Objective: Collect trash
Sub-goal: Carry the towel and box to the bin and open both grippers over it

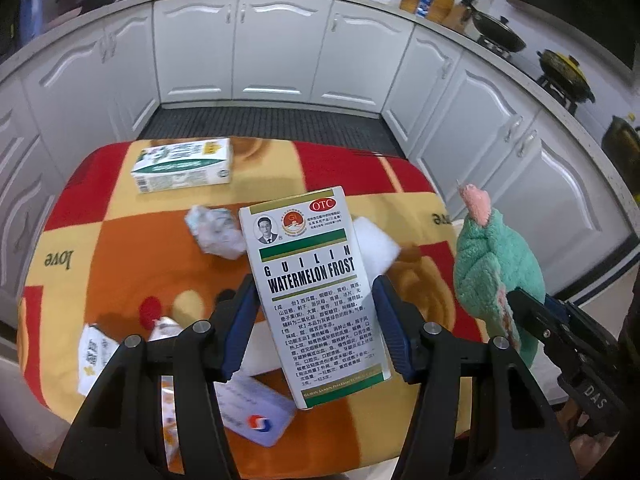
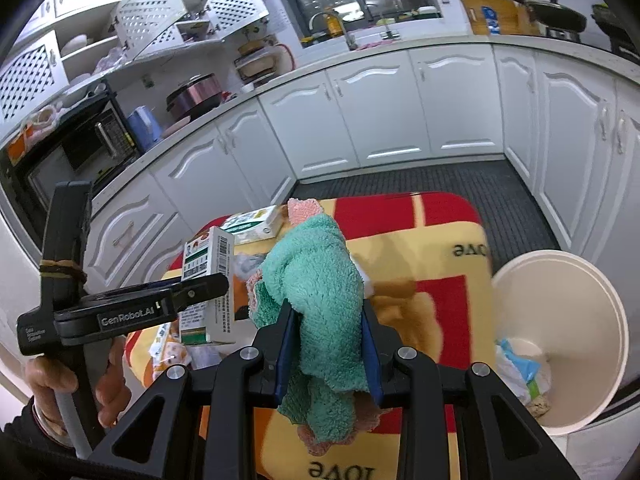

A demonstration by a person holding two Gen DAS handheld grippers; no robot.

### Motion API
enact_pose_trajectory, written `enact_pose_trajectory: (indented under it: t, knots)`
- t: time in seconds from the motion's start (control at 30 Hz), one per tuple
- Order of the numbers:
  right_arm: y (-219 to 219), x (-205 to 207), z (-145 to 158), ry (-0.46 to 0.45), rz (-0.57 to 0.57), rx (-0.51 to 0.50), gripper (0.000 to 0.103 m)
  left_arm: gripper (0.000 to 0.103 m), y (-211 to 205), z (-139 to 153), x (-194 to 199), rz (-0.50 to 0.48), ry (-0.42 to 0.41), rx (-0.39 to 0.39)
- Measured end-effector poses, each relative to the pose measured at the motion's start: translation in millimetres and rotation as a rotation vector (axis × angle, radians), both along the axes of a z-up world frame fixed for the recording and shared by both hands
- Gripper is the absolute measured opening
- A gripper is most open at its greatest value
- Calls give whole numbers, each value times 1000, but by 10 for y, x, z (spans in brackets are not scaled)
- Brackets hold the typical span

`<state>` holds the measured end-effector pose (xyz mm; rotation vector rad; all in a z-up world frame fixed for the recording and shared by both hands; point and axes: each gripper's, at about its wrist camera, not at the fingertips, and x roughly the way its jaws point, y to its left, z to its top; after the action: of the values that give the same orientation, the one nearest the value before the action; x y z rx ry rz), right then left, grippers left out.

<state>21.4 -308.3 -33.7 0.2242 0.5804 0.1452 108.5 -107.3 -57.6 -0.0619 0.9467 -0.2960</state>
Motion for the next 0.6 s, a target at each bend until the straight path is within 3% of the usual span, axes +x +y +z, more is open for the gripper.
enact_pose_trajectory:
  t: [0.6]
  knots:
    - [-1051,-357,-126,23,-248,14,29,56,-1384,-166,38,-234,48,-29]
